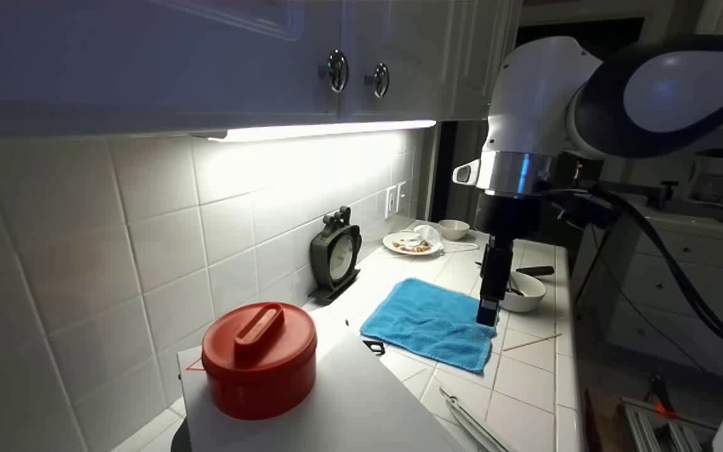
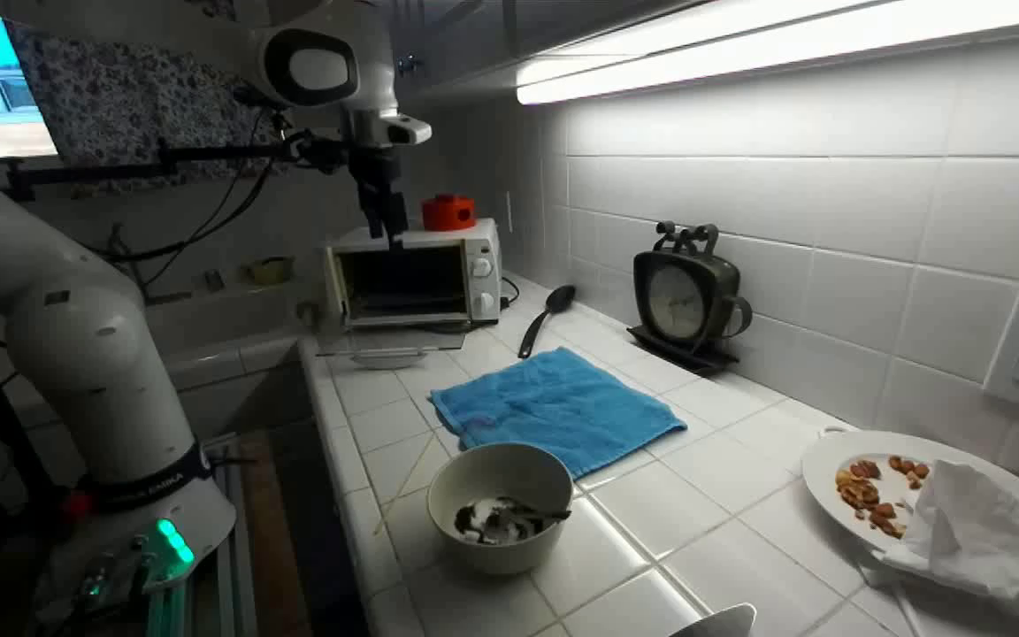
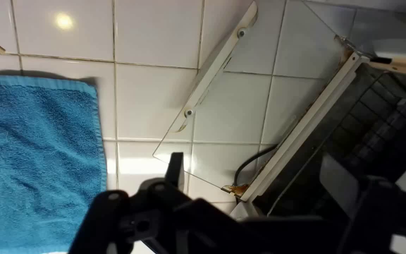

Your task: Close the door of the oven

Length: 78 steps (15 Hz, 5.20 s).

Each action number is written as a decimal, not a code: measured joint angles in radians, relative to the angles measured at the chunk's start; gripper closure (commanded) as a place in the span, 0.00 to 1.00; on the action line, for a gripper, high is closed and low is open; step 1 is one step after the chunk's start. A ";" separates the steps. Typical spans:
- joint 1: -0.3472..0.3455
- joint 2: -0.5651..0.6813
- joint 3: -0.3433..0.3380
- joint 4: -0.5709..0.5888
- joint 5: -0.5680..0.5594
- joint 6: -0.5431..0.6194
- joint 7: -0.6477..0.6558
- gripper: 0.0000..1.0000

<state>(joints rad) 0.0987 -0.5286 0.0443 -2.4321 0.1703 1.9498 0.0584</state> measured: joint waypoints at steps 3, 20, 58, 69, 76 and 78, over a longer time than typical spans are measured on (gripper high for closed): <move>0.000 0.000 0.000 0.000 0.000 0.000 0.000 0.00; -0.044 -0.323 -0.202 -0.333 0.222 0.165 0.002 0.00; -0.089 0.337 -0.199 -0.333 0.967 0.288 -0.842 0.00; -0.111 0.338 -0.179 -0.332 1.046 0.237 -0.888 0.00; -0.120 0.335 -0.168 -0.332 1.045 0.237 -0.892 0.00; -0.124 0.328 -0.161 -0.331 1.041 0.237 -0.883 0.00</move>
<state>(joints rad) -0.0255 -0.2007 -0.1165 -2.7629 1.2117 2.1866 -0.8251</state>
